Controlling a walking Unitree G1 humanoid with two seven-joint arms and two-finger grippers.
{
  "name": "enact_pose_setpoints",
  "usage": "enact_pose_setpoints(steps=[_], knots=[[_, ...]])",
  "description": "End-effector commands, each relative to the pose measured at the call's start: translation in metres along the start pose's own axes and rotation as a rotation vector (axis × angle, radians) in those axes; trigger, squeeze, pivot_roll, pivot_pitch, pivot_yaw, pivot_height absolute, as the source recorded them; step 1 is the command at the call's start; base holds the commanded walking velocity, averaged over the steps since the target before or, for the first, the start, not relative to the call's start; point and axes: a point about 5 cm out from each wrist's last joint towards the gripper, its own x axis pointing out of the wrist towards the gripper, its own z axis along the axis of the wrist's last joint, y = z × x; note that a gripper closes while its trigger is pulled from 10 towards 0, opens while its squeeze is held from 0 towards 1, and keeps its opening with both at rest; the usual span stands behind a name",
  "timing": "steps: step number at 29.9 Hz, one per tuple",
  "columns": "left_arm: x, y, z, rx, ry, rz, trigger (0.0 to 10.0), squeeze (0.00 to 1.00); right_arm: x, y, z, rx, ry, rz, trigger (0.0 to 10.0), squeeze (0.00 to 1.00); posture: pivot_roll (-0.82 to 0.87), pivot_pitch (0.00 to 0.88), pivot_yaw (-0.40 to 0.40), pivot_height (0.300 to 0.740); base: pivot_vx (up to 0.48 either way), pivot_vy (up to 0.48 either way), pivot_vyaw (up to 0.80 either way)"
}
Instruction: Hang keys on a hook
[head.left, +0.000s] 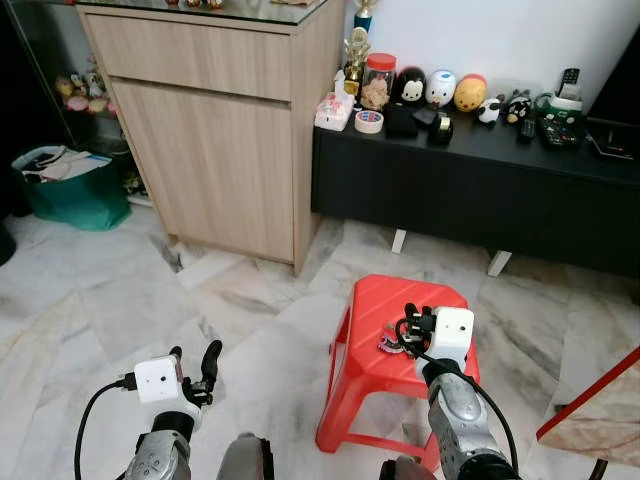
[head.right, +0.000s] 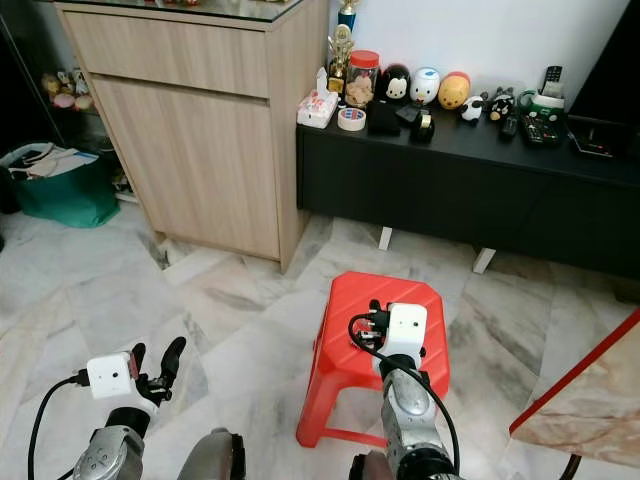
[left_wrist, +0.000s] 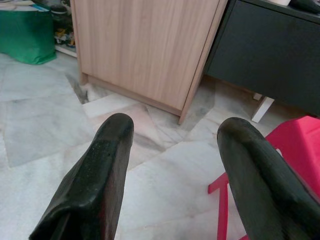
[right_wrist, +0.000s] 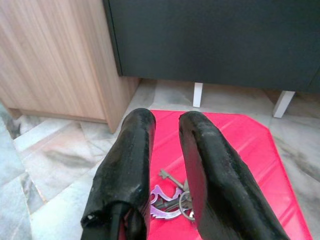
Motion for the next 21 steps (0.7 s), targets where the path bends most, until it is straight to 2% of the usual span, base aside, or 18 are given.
enact_pose_setpoints(steps=[1,7,17,21], knots=[[0.0017,-0.0026,0.0025,-0.012,-0.006,-0.006,10.0,0.00,0.0003,-0.0033,-0.0009,0.002,0.014,-0.009,10.0,0.00,0.10,0.052,-0.050,0.641,0.000,0.000,0.00],[0.0023,-0.0044,0.0020,-0.017,-0.001,-0.010,10.0,0.00,0.0006,-0.0046,-0.0039,0.005,0.046,-0.024,10.0,0.00,0.10,0.057,-0.049,0.641,0.000,0.000,0.00],[0.0032,-0.0049,0.0023,-0.021,-0.001,-0.007,10.0,0.00,0.0008,-0.0010,-0.0020,0.008,0.029,0.000,10.0,0.00,0.10,0.061,-0.051,0.641,0.000,0.000,0.00],[0.0039,-0.0049,0.0029,-0.020,-0.002,-0.007,10.0,0.00,0.0003,-0.0019,-0.0064,0.012,0.065,-0.015,10.0,0.00,0.10,0.065,-0.049,0.641,0.000,0.000,0.00]])
